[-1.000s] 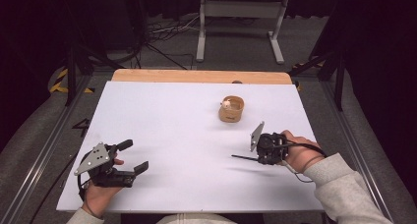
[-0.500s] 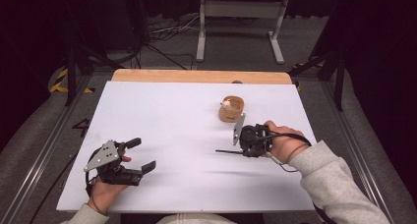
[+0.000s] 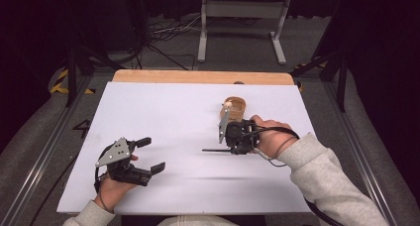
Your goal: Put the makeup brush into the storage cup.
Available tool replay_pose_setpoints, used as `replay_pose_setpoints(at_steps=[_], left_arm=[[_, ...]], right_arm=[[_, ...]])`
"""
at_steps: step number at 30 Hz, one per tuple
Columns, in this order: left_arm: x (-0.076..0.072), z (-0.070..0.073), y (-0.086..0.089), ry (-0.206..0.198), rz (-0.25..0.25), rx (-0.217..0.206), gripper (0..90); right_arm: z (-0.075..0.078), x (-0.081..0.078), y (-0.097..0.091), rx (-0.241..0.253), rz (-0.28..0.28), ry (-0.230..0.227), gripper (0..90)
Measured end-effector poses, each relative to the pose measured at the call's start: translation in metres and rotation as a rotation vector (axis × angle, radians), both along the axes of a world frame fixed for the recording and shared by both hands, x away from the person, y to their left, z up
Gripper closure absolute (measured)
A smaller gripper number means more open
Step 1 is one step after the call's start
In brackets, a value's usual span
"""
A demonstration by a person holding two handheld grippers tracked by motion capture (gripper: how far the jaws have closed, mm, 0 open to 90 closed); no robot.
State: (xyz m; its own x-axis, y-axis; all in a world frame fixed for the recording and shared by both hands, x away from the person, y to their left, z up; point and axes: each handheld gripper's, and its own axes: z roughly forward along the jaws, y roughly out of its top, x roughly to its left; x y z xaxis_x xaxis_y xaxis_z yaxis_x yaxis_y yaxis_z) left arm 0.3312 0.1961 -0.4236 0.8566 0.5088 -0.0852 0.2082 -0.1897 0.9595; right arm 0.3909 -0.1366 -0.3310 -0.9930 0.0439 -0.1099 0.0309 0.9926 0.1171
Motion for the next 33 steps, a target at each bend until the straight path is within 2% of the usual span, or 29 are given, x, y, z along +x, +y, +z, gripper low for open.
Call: replay_pose_setpoints(at_steps=[9,12,17,21,23,27,33], left_arm=[[0.002,0.004,-0.006,0.004,-0.022,0.011,4.1],[0.005,0.008,-0.009,0.039,-0.050,0.041,5.2],[0.009,0.014,-0.015,0.047,-0.087,0.075,6.6],[0.014,0.022,-0.022,0.066,-0.122,0.123,6.8],[0.019,0.027,-0.025,0.070,-0.142,0.171,6.7],[0.024,0.037,-0.031,0.082,-0.160,0.233,5.0],[0.033,0.048,-0.049,0.131,-0.240,0.319,5.7]], right_arm=[[-0.002,0.004,0.015,0.001,0.022,0.015,82.8],[-0.003,0.005,0.020,-0.002,0.029,0.023,82.8],[-0.005,0.007,0.025,0.003,0.029,0.033,82.8],[-0.005,0.008,0.028,0.005,0.035,0.040,82.7],[-0.005,0.009,0.029,0.005,0.040,0.045,82.8],[-0.006,0.010,0.030,0.009,0.041,0.054,82.7],[-0.007,0.011,0.031,0.007,0.044,0.063,82.8]])
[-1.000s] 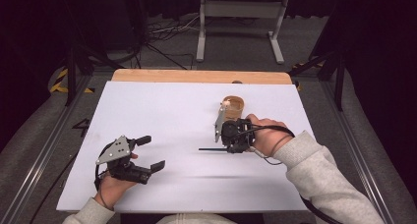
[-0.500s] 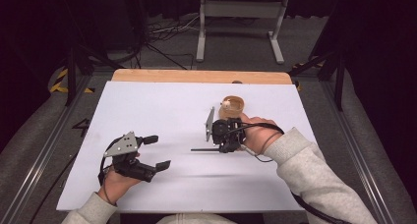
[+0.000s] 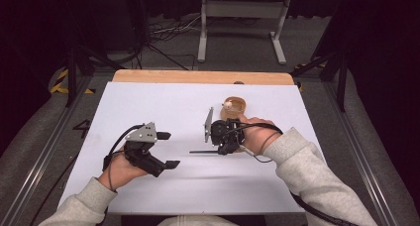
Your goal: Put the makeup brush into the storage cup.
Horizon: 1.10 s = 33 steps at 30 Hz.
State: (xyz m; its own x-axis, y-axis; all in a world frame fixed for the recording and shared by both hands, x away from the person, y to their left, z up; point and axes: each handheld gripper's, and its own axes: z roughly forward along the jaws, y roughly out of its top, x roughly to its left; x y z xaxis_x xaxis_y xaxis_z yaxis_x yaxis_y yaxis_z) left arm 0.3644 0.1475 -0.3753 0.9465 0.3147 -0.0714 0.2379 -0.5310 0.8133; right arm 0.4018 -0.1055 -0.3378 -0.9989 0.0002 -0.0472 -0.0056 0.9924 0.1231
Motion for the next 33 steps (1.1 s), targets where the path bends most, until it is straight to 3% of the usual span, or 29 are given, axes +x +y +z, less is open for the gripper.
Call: replay_pose_setpoints(at_steps=[4,11,14,24,33], left_arm=[[0.003,0.004,-0.009,0.011,-0.020,0.033,7.5],[0.010,0.011,-0.030,0.032,-0.097,0.136,6.9],[0.011,0.012,-0.034,0.036,-0.102,0.158,7.7],[0.018,0.013,-0.044,0.059,-0.138,0.188,17.8],[0.019,0.011,-0.052,0.052,-0.166,0.217,24.6]], right_arm=[[-0.001,-0.001,0.000,-0.001,0.002,0.005,82.7],[-0.001,-0.002,0.000,-0.001,-0.007,0.014,82.8],[-0.002,-0.001,0.000,0.005,0.003,0.012,82.7],[-0.002,-0.002,0.003,0.002,0.003,0.020,82.8],[-0.002,0.000,0.006,0.014,0.009,0.019,82.7]])
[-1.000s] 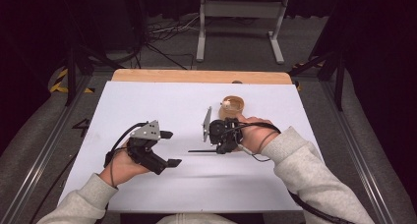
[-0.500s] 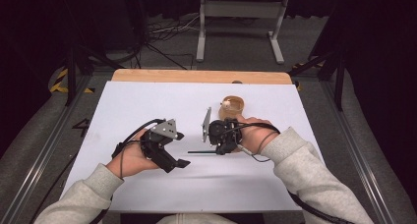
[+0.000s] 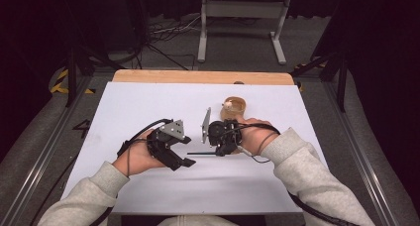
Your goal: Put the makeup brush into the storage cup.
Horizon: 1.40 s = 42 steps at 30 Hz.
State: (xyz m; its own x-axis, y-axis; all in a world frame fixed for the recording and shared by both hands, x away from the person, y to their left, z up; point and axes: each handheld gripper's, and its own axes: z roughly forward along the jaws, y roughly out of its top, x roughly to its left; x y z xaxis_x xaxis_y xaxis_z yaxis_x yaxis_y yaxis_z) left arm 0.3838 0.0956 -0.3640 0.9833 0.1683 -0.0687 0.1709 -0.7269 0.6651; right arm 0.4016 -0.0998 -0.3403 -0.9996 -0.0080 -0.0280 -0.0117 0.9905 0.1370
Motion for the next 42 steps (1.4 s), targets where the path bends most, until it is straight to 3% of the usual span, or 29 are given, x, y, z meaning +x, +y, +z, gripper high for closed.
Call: replay_pose_setpoints(at_steps=[7,16,21,29,42], left_arm=[[0.001,-0.004,-0.006,-0.001,-0.031,0.016,40.4],[0.003,-0.009,-0.012,0.008,-0.033,0.035,58.7],[0.004,-0.013,-0.015,0.000,-0.028,0.066,63.2],[0.003,-0.014,-0.018,-0.031,-0.035,0.105,77.8],[0.001,-0.017,-0.021,-0.050,-0.075,0.137,83.8]], right_arm=[[-0.001,0.000,0.002,0.012,0.005,0.002,82.7],[-0.002,0.000,0.003,0.012,0.003,0.009,82.8],[-0.003,0.001,0.004,0.013,0.009,0.017,82.8],[-0.003,0.000,0.006,0.018,0.010,0.026,82.7],[-0.004,0.000,0.007,0.009,0.026,0.030,82.6]])
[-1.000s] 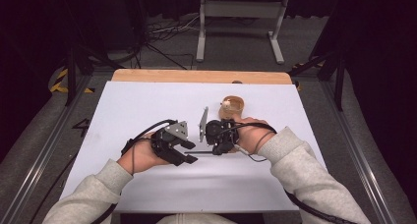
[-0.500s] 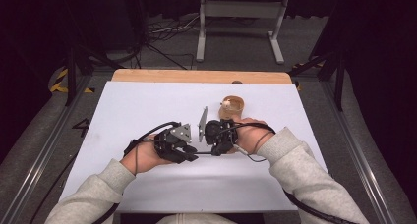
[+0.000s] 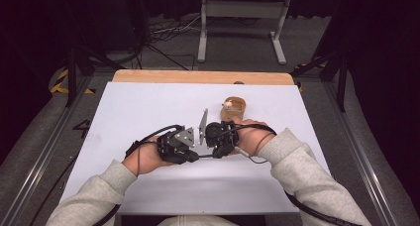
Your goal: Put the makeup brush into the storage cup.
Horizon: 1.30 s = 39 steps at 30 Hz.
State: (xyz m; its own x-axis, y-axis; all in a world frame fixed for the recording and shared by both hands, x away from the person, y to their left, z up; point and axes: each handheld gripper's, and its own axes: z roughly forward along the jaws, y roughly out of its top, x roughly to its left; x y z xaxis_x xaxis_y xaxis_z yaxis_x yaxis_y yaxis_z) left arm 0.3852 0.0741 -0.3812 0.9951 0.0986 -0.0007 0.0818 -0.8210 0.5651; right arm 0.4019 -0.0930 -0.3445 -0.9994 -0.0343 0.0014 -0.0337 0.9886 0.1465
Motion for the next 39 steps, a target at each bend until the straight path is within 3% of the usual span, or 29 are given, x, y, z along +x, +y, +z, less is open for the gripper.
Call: replay_pose_setpoints(at_steps=[12,16,25,33,39], left_arm=[[-0.001,0.002,0.004,-0.019,-0.014,-0.005,85.0],[0.000,0.003,0.008,-0.017,-0.006,-0.017,85.0],[0.000,0.002,0.008,-0.020,-0.013,-0.026,85.0],[-0.002,0.001,0.009,-0.019,-0.019,-0.035,85.0],[-0.003,-0.002,0.009,-0.025,-0.028,-0.078,84.9]], right_arm=[[0.001,0.000,-0.007,0.042,-0.001,-0.008,77.7],[0.002,-0.001,-0.017,0.091,-0.017,-0.014,72.5],[0.004,-0.002,-0.048,0.224,-0.051,-0.022,73.1],[0.000,-0.002,-0.068,0.289,-0.084,-0.012,74.7],[-0.008,-0.002,-0.075,0.339,-0.082,0.009,76.6]])
